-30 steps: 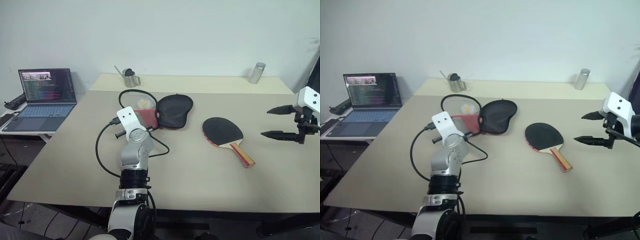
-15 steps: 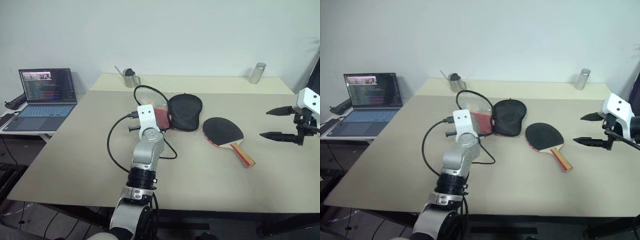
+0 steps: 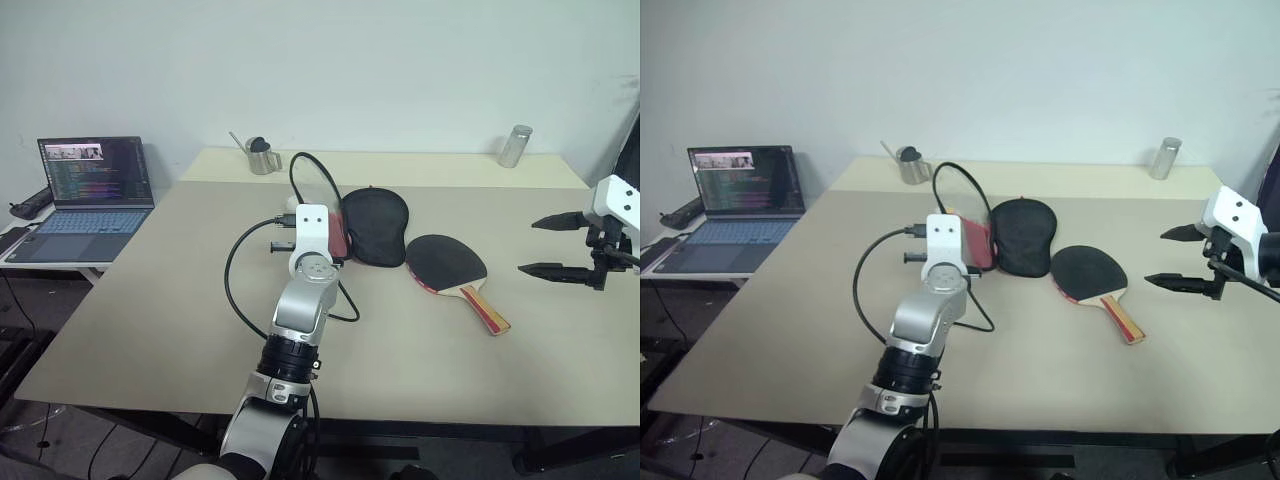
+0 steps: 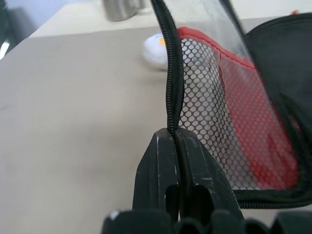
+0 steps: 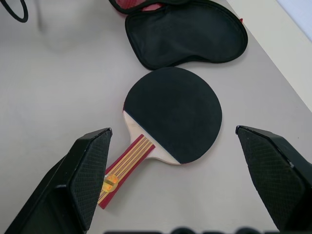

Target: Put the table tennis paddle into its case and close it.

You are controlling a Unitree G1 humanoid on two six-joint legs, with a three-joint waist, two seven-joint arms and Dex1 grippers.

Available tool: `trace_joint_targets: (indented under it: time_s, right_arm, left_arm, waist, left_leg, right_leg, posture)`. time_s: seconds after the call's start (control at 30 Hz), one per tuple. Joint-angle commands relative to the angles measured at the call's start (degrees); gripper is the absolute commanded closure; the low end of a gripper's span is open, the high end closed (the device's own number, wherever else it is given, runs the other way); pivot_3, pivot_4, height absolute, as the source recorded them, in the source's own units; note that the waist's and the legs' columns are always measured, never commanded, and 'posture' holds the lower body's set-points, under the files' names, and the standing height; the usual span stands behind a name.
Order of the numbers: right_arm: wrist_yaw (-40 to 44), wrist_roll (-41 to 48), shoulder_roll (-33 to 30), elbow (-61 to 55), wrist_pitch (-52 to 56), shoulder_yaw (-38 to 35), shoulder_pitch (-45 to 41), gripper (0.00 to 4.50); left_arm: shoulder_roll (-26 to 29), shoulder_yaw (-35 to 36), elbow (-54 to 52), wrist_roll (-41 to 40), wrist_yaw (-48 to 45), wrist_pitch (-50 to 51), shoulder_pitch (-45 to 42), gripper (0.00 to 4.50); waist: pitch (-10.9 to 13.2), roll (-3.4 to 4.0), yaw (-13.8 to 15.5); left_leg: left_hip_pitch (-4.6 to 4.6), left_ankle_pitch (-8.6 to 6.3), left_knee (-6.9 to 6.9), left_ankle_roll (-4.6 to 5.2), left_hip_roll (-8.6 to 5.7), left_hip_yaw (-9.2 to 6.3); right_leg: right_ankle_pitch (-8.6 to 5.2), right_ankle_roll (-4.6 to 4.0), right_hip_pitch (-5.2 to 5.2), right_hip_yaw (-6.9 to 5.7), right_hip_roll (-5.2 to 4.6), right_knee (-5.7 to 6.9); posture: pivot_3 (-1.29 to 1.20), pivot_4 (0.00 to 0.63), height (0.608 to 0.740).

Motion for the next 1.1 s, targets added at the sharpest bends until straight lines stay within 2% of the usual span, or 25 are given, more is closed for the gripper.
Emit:
trace_joint_targets:
  time_s: [0.03, 0.17, 0.5, 0.8, 1.1]
  right_arm:
    - [-0.1, 0.7, -0.7, -1.1, -0.1, -1.3, -0.7, 0.00]
    - [0.1, 0.8, -0.8, -1.1, 0.0, -1.3, -0.7, 0.00]
    - [0.3, 0.9, -0.6, -1.2, 0.2, -1.2, 0.1, 0.00]
    - [0.4, 1.1, -0.6, -1.9, 0.7, -1.2, 0.3, 0.00]
    - [0.7, 1.0, -0.8, -1.8, 0.6, -1.4, 0.6, 0.00]
  left_arm:
    - [0.3, -2.1, -5.6, 1.1, -2.9, 2.5, 1.1, 4.48]
    - [1.4, -3.3, -9.0, 2.4, -5.1, 6.2, 2.8, 4.48]
    - [5.4, -6.0, -11.1, 4.9, -11.2, 7.8, 2.7, 4.48]
    - [4.9, -6.9, -13.0, 5.7, -13.4, 8.1, 4.0, 4.48]
    - [5.3, -7.8, -16.4, 6.8, -15.5, 12.6, 6.1, 4.48]
  waist:
    - [0.0, 0.00, 0.0]
    - [0.0, 0.00, 0.0]
    - [0.0, 0.00, 0.0]
    - [0.0, 0.00, 0.0]
    - [0.0, 0.00, 0.0]
  left_leg:
    - [0.00, 0.00, 0.00, 0.00, 0.00, 0.00]
    - [0.00, 0.00, -0.01, 0.00, 0.00, 0.00]
    - [0.00, 0.00, 0.00, 0.00, -0.01, -0.02]
    - [0.00, 0.00, -0.01, 0.00, 0.00, -0.03]
    - [0.00, 0.00, -0.01, 0.00, 0.00, -0.03]
  right_leg:
    - [0.00, 0.00, 0.00, 0.00, 0.00, 0.00]
    - [0.00, 0.00, 0.00, 0.00, 0.00, -0.01]
    - [0.00, 0.00, 0.00, 0.00, 0.00, -0.01]
    - [0.00, 0.00, 0.00, 0.00, 0.00, -0.02]
    - [0.00, 0.00, 0.01, 0.00, 0.00, -0.02]
  posture:
    - [0.00, 0.150, 0.740]
    - [0.00, 0.150, 0.740]
    - [0.00, 0.150, 0.740]
    - [0.00, 0.150, 0.740]
    - [0.00, 0.150, 0.740]
